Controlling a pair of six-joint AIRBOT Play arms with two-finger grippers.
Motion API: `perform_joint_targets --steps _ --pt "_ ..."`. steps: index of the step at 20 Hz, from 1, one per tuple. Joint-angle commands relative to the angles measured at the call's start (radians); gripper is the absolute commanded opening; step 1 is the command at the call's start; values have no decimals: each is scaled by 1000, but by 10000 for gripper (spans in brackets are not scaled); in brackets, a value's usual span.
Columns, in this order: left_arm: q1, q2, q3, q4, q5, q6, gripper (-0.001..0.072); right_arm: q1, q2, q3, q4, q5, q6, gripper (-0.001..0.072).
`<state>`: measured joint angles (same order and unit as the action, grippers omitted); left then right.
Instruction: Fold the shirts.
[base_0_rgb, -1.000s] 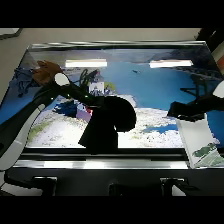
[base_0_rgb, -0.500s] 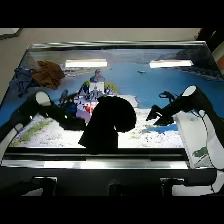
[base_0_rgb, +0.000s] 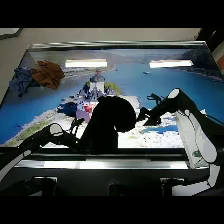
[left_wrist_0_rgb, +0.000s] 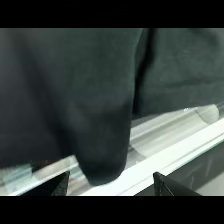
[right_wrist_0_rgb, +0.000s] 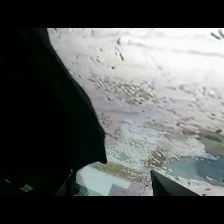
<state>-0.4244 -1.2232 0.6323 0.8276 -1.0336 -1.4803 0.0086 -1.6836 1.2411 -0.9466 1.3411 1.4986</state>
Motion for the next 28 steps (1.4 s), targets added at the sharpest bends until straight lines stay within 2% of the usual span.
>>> perform_joint_targets --steps 1,3,4,6,7,9,10,12,13,15,17,20,22,24,26,28 --pt "-45 -19 -19 -21 82 -33 589 57 -3 0 0 -93 5 604" --pt "-47 -40 -19 -24 95 -49 400 65 -3 0 -5 -130 34 603" --pt "-47 -42 -19 -24 99 -50 347 66 -3 0 -3 -143 46 599" --pt "-46 -41 -17 -24 100 -49 114 66 -5 0 -3 -159 55 594" --pt "-47 -41 -17 -24 100 -47 45 66 -11 0 10 -162 60 576" --pt "-47 -39 -17 -24 100 -46 35 66 -42 0 68 -145 61 546" --pt "-46 -37 -16 -24 100 -46 35 66 -60 0 98 -136 61 506" --pt "-46 -22 -14 -19 100 -44 32 65 -79 0 125 -144 60 232" --pt "-43 -3 -14 -7 100 -39 32 65 -79 0 123 -157 60 49" --pt "-14 58 -5 55 70 -43 31 63 -65 24 103 -156 19 45" --pt "58 149 63 216 -27 -95 31 63 -11 98 3 -159 -15 45" --pt "226 314 288 520 -134 -173 31 63 132 293 -300 -217 8 46" --pt "359 390 494 633 -144 -182 31 63 239 431 -519 -282 61 46" --pt "485 430 720 650 -129 -182 31 63 348 541 -650 -336 99 46" --pt "556 447 931 645 -84 -182 31 63 457 600 -686 -394 116 46" --pt "560 451 1105 624 -29 -182 31 63 563 615 -686 -443 150 46"
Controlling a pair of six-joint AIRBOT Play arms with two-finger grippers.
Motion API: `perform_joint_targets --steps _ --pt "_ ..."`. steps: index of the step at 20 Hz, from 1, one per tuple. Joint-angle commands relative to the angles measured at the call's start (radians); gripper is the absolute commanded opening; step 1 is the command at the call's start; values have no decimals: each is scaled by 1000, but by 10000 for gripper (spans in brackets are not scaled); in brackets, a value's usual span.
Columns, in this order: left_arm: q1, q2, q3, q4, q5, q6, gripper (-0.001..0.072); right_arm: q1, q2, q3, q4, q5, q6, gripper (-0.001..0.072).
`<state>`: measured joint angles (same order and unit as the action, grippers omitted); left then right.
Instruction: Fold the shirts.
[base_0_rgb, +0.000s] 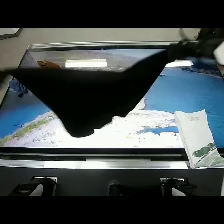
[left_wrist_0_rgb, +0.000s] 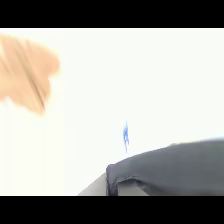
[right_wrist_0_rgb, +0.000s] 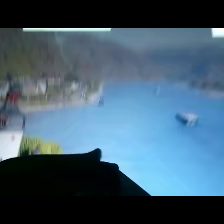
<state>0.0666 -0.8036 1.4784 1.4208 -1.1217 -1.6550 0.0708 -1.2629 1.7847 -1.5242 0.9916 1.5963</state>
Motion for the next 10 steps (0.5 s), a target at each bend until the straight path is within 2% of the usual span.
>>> perform_joint_targets --steps 1,4,10 --pt "69 33 321 10 83 -7 31 0 191 71 -108 -100 63 46" --pt "69 40 422 -8 125 -7 31 0 296 71 -111 -97 80 46" --pt "69 35 433 -40 151 10 31 0 391 71 -116 -127 132 46"
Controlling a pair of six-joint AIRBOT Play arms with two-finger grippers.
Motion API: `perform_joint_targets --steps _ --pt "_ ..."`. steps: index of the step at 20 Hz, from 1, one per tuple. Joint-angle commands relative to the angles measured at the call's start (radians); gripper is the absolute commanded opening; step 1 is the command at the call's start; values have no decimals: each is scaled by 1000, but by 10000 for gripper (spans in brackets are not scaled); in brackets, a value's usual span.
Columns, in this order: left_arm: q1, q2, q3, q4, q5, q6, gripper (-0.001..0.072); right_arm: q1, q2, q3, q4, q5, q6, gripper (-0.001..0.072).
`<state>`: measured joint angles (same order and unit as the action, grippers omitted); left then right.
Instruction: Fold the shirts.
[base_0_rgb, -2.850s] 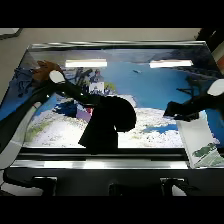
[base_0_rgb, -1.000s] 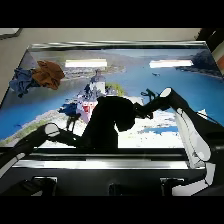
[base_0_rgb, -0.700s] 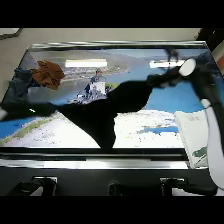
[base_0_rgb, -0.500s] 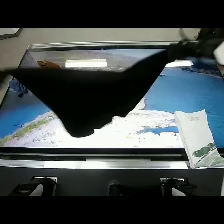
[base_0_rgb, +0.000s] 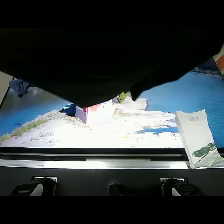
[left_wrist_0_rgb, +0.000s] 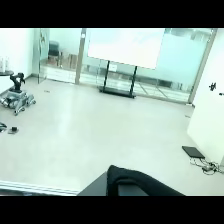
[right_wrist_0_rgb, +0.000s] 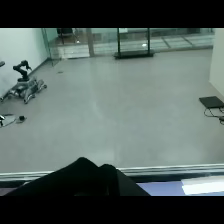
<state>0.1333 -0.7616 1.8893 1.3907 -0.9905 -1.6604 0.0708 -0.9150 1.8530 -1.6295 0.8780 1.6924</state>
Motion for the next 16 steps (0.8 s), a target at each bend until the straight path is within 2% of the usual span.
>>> perform_joint_targets --steps 1,4,6,8,10,12,14,16 --pt "3 -24 21 -5 18 28 32 0 42 3 -14 8 37 46" --pt "3 -110 -11 43 -16 67 33 0 -8 3 -61 146 51 46" --pt "3 -200 -69 61 -45 81 33 0 -90 3 -78 309 78 47" --pt "3 -306 -163 61 -44 116 33 1 -214 -8 -48 485 108 47" --pt "3 -435 -272 61 -19 116 33 1 -371 -57 -26 569 108 47" --pt "3 -579 -332 60 21 116 33 1 -520 -119 -28 488 155 49" --pt "2 -708 -331 45 31 115 34 1 -671 -126 -10 310 271 49" --pt "2 -805 -332 13 21 89 34 1 -763 -126 72 205 328 49"
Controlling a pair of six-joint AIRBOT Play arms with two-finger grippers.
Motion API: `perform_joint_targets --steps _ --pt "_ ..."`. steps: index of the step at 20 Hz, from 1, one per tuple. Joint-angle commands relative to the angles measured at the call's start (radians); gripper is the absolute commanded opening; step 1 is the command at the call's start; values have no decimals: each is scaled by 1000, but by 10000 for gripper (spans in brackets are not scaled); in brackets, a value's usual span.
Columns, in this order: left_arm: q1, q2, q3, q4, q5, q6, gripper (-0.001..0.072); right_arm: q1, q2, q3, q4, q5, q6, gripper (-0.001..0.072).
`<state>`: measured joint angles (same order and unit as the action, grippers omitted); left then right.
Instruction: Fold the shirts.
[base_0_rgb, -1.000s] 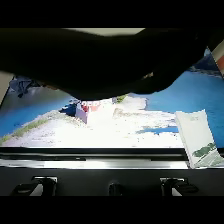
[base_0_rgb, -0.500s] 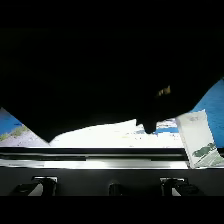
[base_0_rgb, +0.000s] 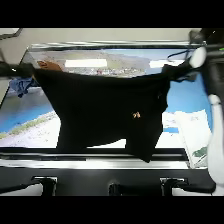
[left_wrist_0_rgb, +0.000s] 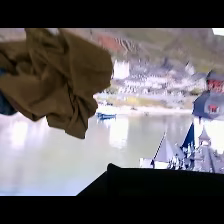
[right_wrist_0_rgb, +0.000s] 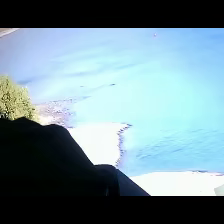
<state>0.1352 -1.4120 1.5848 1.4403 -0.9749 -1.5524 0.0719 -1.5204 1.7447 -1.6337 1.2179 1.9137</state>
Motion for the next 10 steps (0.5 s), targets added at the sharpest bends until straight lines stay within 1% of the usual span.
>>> perform_joint_targets --steps 1,2,4,5,6,7,8,9,10 --pt "0 -189 -27 -61 -13 -29 35 0 -195 -18 124 -148 118 49" --pt "0 -220 -27 -98 -42 -30 35 0 -228 -18 169 -143 118 48" --pt "-2 -271 -27 -184 -113 -30 37 0 -268 -18 194 -142 118 48" --pt "-3 -284 -27 -214 -145 -30 79 0 -269 -16 190 -139 116 52" --pt "-2 -283 -26 -227 -177 -29 325 -3 -257 -11 169 -124 113 162" --pt "6 -278 -15 -225 -228 -12 574 -16 -237 -1 160 -93 71 374" --pt "24 -272 -1 -225 -298 32 608 -42 -212 13 160 -39 -16 442" --pt "51 -261 4 -225 -384 79 602 -79 -188 20 159 25 -95 441" --pt "82 -251 -2 -225 -466 91 595 -131 -166 20 159 116 -160 441"
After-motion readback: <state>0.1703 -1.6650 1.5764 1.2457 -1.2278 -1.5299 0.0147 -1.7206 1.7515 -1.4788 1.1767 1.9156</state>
